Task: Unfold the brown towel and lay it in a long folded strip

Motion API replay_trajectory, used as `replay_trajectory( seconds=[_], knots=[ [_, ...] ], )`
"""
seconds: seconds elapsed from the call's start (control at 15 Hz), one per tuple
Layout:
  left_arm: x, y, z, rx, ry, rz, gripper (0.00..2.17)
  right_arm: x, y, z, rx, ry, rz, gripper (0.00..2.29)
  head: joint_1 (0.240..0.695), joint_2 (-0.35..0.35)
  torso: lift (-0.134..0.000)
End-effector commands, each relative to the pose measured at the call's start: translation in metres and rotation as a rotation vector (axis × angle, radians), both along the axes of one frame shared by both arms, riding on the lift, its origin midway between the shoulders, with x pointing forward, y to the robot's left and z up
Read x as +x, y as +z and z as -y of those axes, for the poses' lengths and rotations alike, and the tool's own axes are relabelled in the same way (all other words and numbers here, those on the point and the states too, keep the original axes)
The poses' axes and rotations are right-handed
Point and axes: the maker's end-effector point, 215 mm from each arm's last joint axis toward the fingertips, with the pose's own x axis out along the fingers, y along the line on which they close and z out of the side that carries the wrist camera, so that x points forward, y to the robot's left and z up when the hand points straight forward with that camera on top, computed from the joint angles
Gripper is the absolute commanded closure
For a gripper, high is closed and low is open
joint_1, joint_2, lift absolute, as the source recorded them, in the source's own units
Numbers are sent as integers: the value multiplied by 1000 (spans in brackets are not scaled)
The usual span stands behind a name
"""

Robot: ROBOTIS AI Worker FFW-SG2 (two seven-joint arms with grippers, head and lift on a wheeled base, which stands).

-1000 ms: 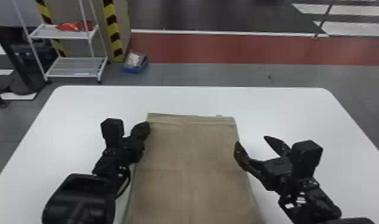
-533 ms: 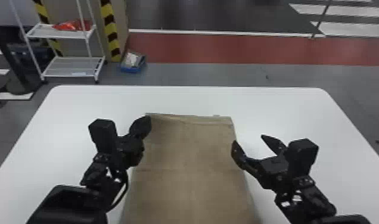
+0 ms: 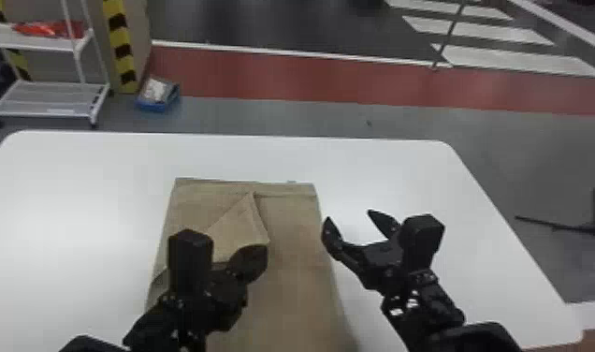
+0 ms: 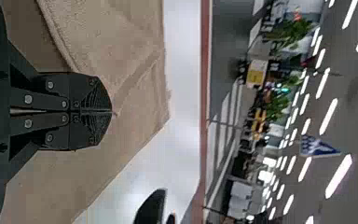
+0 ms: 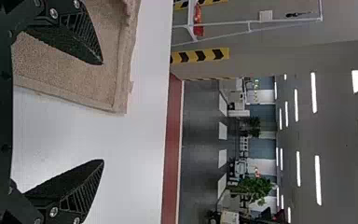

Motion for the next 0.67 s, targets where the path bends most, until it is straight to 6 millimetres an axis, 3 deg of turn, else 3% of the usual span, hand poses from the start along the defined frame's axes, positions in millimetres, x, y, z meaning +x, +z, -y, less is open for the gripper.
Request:
replay_trajectory(
  seconds=[0.0, 0.07, 0.2, 0.4, 0.6],
  knots=[
    [-23, -21, 32, 66, -88, -66, 1723, -2, -1, 2, 4, -3, -2, 144, 695, -271, -120],
    [-22, -19, 34, 71, -88, -58, 1474, -3, -3, 3, 4, -4, -5, 144, 695, -293, -120],
    [-11, -9, 22, 68, -61, -21, 46, -3, -4, 2, 7, -3, -9, 144, 695, -317, -120],
    [21, 40, -14, 10, 60, 143, 9, -5, -7, -3, 12, 5, -13, 144, 695, -297, -120],
    [39, 63, -56, -13, 165, 224, 22, -7, -10, -11, 17, 23, -19, 144, 695, -256, -120]
  ],
)
